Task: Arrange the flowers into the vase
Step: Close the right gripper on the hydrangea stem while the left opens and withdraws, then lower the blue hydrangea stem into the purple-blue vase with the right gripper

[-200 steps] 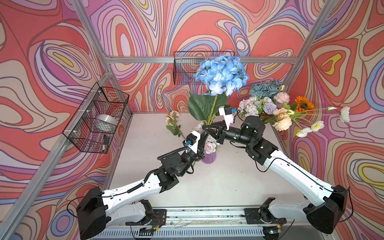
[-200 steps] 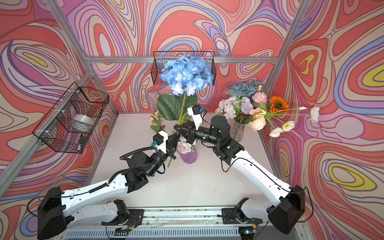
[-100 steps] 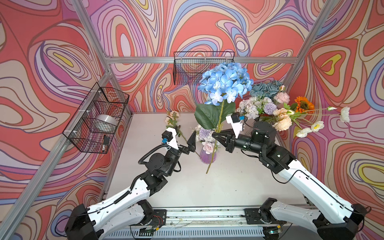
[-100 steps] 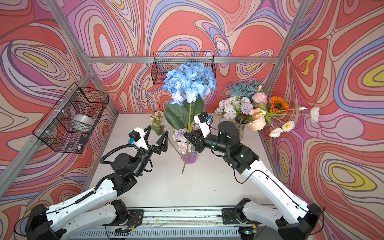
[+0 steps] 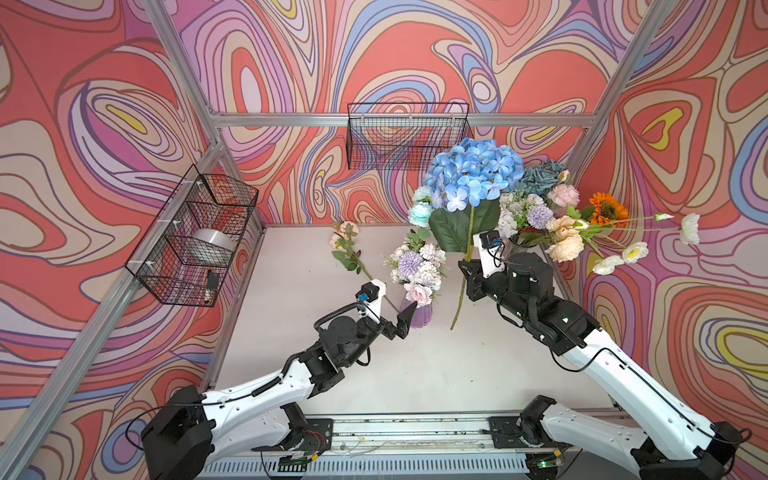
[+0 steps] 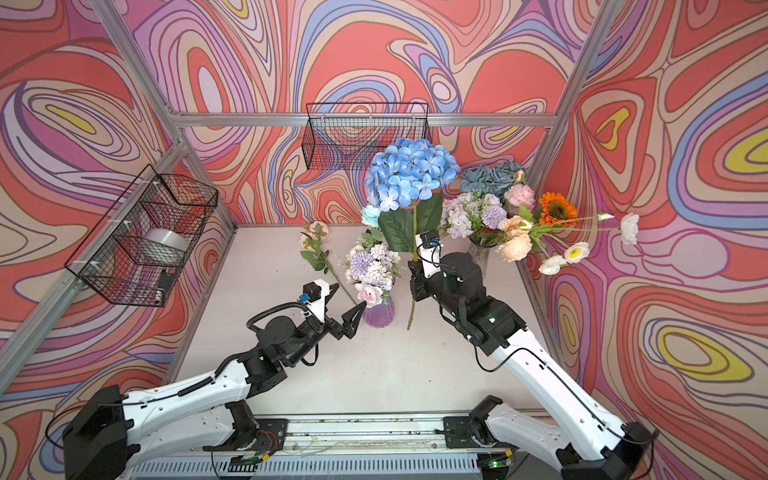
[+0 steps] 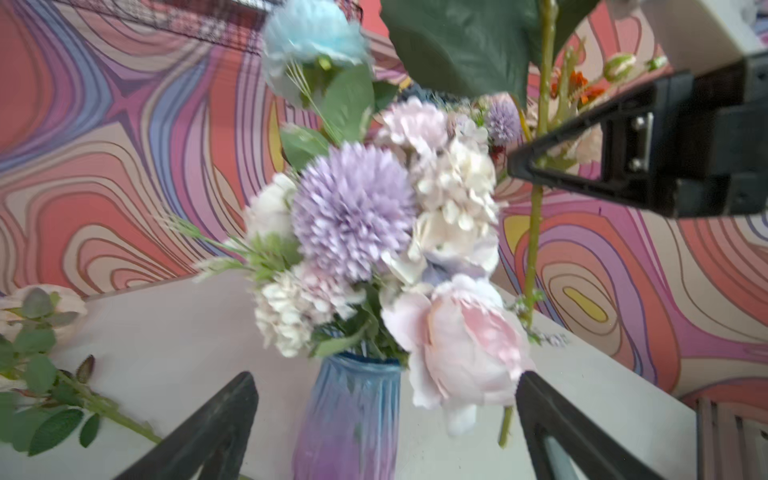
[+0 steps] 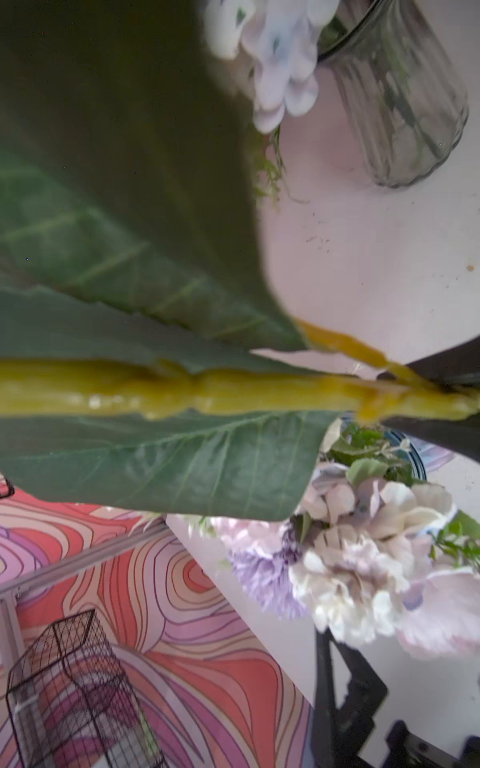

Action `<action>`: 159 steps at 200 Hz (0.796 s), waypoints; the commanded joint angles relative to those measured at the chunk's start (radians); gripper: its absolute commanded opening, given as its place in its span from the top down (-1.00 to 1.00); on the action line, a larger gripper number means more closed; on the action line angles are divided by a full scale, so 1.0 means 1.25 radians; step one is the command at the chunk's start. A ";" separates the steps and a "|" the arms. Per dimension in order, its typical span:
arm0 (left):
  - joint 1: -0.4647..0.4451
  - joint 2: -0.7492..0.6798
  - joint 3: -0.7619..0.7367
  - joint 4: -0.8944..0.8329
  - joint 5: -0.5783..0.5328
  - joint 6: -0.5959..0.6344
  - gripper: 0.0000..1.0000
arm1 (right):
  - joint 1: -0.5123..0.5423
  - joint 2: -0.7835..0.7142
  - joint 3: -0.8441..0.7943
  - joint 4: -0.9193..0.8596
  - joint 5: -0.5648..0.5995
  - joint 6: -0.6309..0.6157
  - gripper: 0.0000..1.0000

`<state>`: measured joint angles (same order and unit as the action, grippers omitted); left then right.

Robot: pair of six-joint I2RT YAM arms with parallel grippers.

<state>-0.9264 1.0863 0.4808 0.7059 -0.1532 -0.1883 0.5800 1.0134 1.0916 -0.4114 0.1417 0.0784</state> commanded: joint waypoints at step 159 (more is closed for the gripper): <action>0.026 0.344 0.139 0.424 -0.066 0.094 -0.79 | -0.006 -0.013 -0.032 0.189 0.042 -0.023 1.00</action>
<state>-0.9070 1.5051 0.6121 1.1316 -0.2325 -0.1051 0.5762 1.0115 1.0595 -0.2333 0.2115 0.0647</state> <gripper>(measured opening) 0.901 0.103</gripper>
